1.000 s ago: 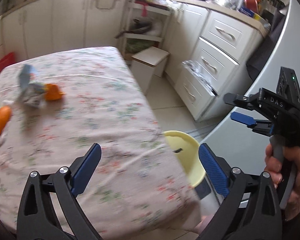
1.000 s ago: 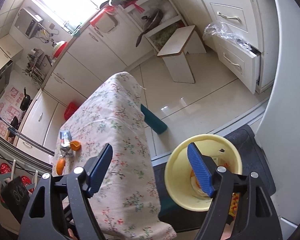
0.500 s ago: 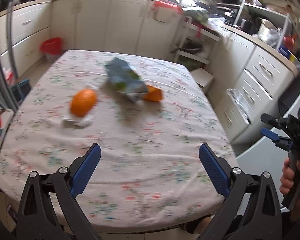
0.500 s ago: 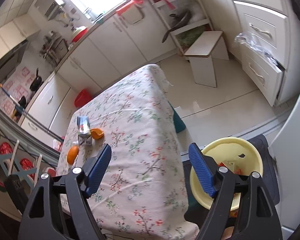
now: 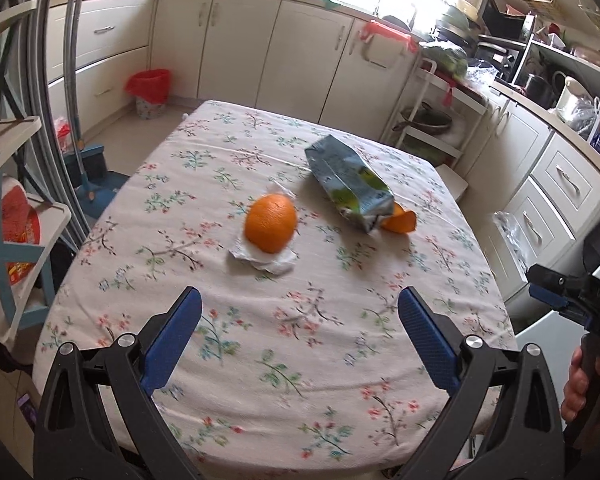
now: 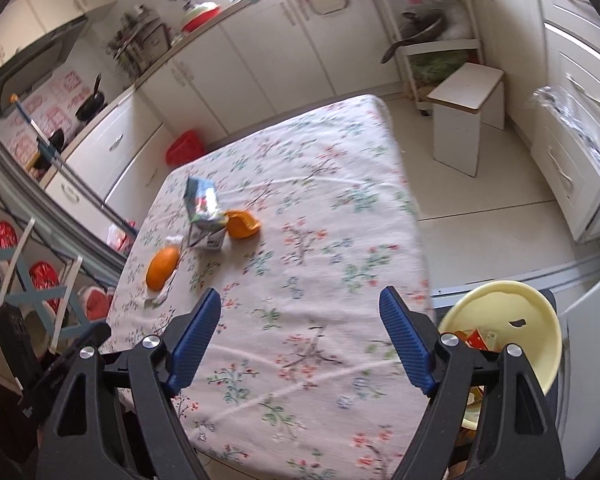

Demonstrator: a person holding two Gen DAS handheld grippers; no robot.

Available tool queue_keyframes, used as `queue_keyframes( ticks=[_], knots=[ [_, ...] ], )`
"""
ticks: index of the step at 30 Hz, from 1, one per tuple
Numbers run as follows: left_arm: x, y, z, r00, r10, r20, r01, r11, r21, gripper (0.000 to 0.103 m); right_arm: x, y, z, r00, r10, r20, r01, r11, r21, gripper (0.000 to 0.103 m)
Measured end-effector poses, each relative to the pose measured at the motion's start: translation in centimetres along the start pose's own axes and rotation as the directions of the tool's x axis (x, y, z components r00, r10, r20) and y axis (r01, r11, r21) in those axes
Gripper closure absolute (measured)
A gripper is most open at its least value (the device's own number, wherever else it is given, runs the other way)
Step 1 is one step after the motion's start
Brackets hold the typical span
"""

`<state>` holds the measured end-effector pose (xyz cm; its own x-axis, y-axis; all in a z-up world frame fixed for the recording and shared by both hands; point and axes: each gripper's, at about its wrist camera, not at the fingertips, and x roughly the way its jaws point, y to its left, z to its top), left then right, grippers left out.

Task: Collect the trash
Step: 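Move both tools back over the table toward the remaining orange, then grasp the orange on the white tissue with the left tool while the right tool grasps the juice carton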

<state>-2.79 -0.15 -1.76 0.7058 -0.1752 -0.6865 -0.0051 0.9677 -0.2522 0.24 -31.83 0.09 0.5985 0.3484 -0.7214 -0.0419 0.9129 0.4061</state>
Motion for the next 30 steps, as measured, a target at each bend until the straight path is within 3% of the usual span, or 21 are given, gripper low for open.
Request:
queue_keyframes(
  ticks=[8, 13, 19, 25, 30],
  knots=[
    [2.3, 0.9, 1.7, 1.000, 0.000, 0.012, -0.001, 0.999, 0.037, 0.009, 2.7, 4.3, -0.1, 0.999, -0.008, -0.034, 0.005, 0.994, -0.110, 0.022],
    [4.6, 0.2, 3.4, 1.000, 0.003, 0.006, -0.004, 0.990, 0.138, 0.009, 4.1, 6.3, 0.1, 0.999, -0.017, -0.042, 0.009, 0.986, -0.165, 0.022],
    [7.8, 0.3, 5.0, 0.998, -0.018, -0.062, 0.029, 0.981, 0.192, 0.026, 5.7, 8.4, 0.8, 0.999, -0.030, -0.031, 0.024, 0.979, -0.203, 0.021],
    [9.7, 0.3, 5.9, 0.994, -0.026, -0.105, 0.050, 0.971, 0.235, 0.029, 7.4, 9.6, 2.5, 0.999, -0.041, -0.005, 0.039, 0.972, -0.232, 0.021],
    [10.7, 0.8, 6.5, 0.988, -0.050, -0.149, 0.084, 0.969, 0.234, 0.044, 9.3, 10.5, 4.2, 0.999, -0.037, 0.007, 0.038, 0.968, -0.247, 0.021]
  ],
)
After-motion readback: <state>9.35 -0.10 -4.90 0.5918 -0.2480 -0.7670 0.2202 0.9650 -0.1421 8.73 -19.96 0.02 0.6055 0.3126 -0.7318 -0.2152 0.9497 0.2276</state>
